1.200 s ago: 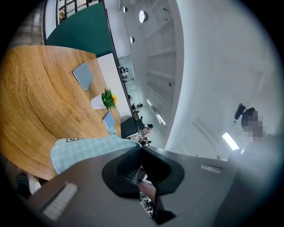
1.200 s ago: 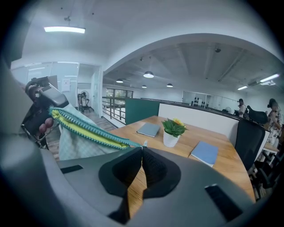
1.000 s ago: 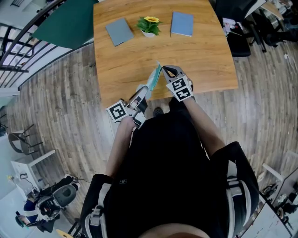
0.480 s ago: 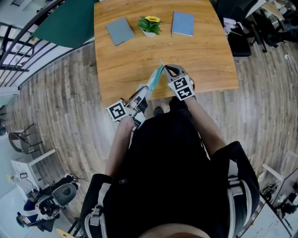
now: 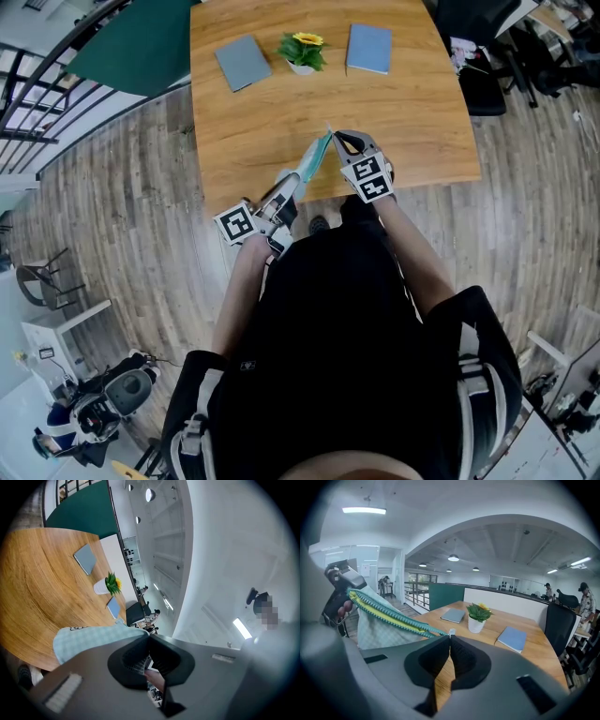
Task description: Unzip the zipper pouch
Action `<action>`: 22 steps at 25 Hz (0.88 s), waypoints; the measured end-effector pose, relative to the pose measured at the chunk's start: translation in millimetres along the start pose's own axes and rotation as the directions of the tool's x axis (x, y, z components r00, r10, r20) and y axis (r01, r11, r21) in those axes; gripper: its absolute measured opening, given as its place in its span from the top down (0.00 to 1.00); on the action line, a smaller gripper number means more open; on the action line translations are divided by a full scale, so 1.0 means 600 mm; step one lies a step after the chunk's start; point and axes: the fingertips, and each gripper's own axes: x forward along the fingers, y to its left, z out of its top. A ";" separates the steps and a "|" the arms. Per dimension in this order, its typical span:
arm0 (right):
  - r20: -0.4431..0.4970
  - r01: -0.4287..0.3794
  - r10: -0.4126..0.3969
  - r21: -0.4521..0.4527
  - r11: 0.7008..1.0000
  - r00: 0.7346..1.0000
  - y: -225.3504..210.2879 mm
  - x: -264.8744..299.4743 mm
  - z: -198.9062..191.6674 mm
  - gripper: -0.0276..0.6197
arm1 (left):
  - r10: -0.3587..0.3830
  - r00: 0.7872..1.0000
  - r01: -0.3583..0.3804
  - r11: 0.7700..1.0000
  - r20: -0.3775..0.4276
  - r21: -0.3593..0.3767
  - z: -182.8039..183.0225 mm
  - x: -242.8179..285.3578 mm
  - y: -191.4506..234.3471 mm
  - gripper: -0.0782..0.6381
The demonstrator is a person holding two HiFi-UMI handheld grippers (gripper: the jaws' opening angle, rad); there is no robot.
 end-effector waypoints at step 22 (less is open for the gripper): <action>-0.007 -0.028 0.028 -0.052 0.998 1.000 0.029 0.007 -0.008 0.86 | 0.001 0.999 -0.001 1.000 0.035 -0.004 0.003 -0.011 0.003 0.89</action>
